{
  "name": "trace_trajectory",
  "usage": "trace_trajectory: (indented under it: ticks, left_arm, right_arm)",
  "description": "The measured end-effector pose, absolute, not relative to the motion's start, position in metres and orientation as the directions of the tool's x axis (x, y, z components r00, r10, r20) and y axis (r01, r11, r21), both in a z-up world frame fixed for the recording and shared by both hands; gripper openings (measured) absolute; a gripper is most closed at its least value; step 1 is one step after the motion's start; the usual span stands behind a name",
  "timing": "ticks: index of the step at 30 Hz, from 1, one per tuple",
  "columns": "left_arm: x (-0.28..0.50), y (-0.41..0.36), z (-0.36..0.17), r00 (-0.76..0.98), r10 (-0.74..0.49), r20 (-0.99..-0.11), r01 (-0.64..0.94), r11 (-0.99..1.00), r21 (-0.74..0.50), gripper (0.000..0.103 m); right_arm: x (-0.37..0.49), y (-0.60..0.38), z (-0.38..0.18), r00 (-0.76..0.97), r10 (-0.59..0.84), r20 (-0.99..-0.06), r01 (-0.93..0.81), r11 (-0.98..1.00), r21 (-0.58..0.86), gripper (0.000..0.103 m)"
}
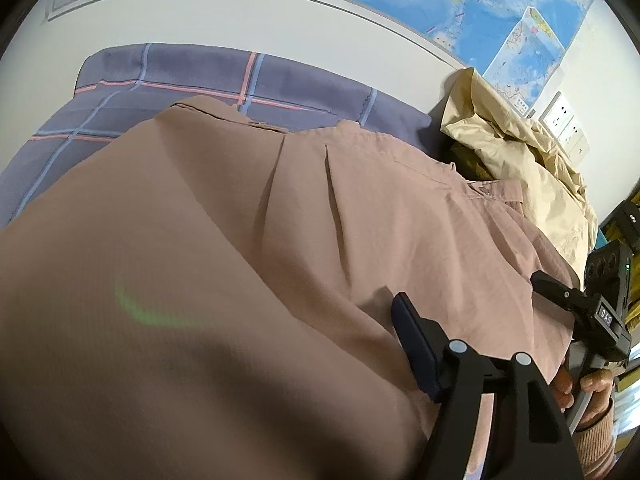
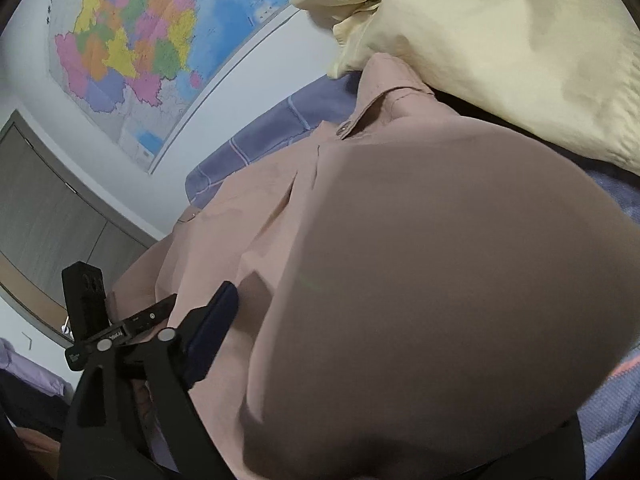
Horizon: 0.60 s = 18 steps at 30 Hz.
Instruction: Fold large clothes
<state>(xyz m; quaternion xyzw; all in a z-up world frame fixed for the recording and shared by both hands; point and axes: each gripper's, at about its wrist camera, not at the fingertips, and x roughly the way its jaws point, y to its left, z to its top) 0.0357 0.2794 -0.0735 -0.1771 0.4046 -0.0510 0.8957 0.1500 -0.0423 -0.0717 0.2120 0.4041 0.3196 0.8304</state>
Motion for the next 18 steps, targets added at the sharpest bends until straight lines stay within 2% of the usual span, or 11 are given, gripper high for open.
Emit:
trace_trajectory:
  ticks: [2, 4, 6, 11, 14, 17, 18]
  left_arm:
    - [0.036, 0.28, -0.073, 0.666, -0.242, -0.706, -0.05, 0.929, -0.366, 0.072]
    - [0.037, 0.279, -0.073, 0.664, -0.246, -0.706, -0.047, 0.929, -0.368, 0.073]
    - [0.038, 0.279, -0.073, 0.664, -0.243, -0.707, -0.047, 0.931, -0.363, 0.073]
    - [0.04, 0.279, -0.073, 0.668, -0.239, -0.705, -0.052, 0.93, -0.365, 0.07]
    - [0.043, 0.281, -0.074, 0.667, -0.207, -0.715, -0.069, 0.939, -0.336, 0.038]
    - [0.047, 0.29, -0.069, 0.659, -0.235, -0.715, -0.072, 0.926, -0.37, 0.023]
    - [0.047, 0.292, -0.065, 0.66, -0.239, -0.712, -0.069, 0.925, -0.375, 0.021]
  right_arm:
    - [0.154, -0.043, -0.071, 0.465, 0.703, -0.538, -0.343, 0.703, 0.623, 0.085]
    - [0.157, -0.042, -0.072, 0.465, 0.691, -0.553, -0.329, 0.715, 0.617, 0.072]
    - [0.16, -0.043, -0.075, 0.462, 0.687, -0.561, -0.318, 0.719, 0.618, 0.053]
    - [0.165, -0.046, -0.081, 0.43, 0.718, -0.548, -0.312, 0.688, 0.656, 0.035]
    - [0.166, -0.044, -0.082, 0.422, 0.725, -0.544, -0.308, 0.679, 0.666, 0.029]
    - [0.164, -0.04, -0.073, 0.417, 0.731, -0.54, -0.321, 0.675, 0.665, 0.025]
    - [0.163, -0.039, -0.068, 0.418, 0.736, -0.533, -0.328, 0.669, 0.667, 0.024]
